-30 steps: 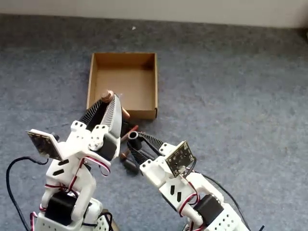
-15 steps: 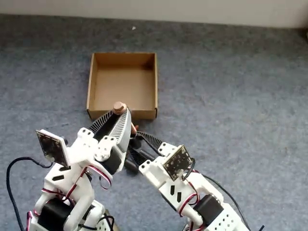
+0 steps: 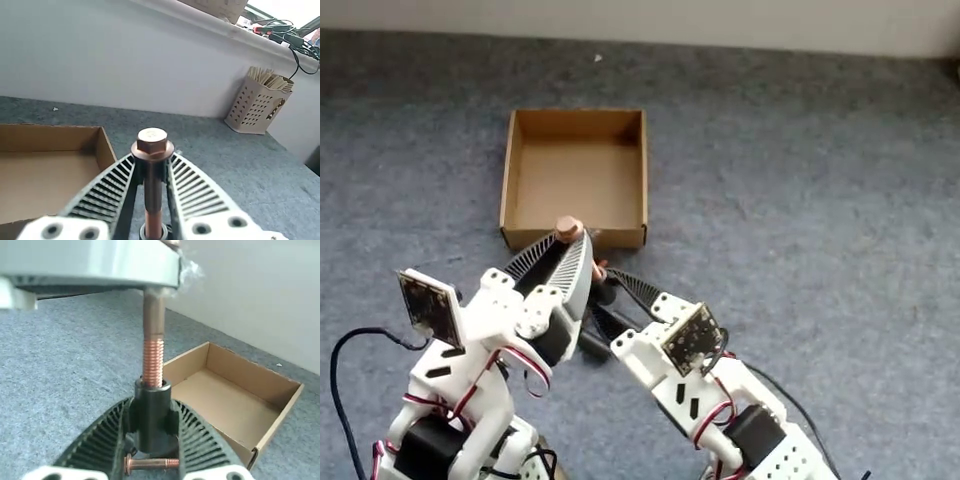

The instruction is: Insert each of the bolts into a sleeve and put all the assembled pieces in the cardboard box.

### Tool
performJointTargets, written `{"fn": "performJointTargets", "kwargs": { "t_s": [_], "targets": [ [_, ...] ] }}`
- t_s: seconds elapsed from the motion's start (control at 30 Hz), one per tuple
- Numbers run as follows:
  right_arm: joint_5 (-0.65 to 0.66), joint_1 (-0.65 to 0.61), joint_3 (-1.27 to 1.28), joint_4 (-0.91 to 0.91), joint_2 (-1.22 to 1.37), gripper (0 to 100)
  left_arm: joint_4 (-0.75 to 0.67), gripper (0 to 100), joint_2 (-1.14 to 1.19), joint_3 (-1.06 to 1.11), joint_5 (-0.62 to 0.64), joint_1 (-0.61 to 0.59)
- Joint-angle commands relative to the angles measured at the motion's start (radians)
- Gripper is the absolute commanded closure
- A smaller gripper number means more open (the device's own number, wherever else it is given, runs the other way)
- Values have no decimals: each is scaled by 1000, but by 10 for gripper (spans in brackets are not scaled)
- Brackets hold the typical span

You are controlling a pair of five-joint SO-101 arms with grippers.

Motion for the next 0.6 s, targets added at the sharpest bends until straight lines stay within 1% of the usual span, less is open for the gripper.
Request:
{"fn": "performJointTargets", "kwargs": {
  "t_s": [0.0, 0.1, 0.17, 0.27, 0.33, 0.47, 0.5, 0.57],
  "targets": [
    [9, 22, 142, -30, -13, 993, 3, 994, -12, -31, -8, 12],
    [9, 22, 142, -30, -13, 993, 26, 994, -12, -31, -8, 15],
    [9, 22, 142, -30, -13, 993, 51, 994, -12, -31, -14, 48],
    [9, 19, 150, -30, -13, 993, 92, 986, -10, -31, -80, 107],
    [9, 22, 147, -30, -13, 993, 101, 931, -10, -28, -129, 108],
    [8, 24, 150, -27, -13, 993, 127, 748, -10, -13, -150, 97],
    [8, 24, 150, -25, -13, 993, 143, 716, -10, -12, -150, 77],
    [8, 24, 150, -24, -13, 993, 153, 693, -10, -16, -152, 38]
  ]
}}
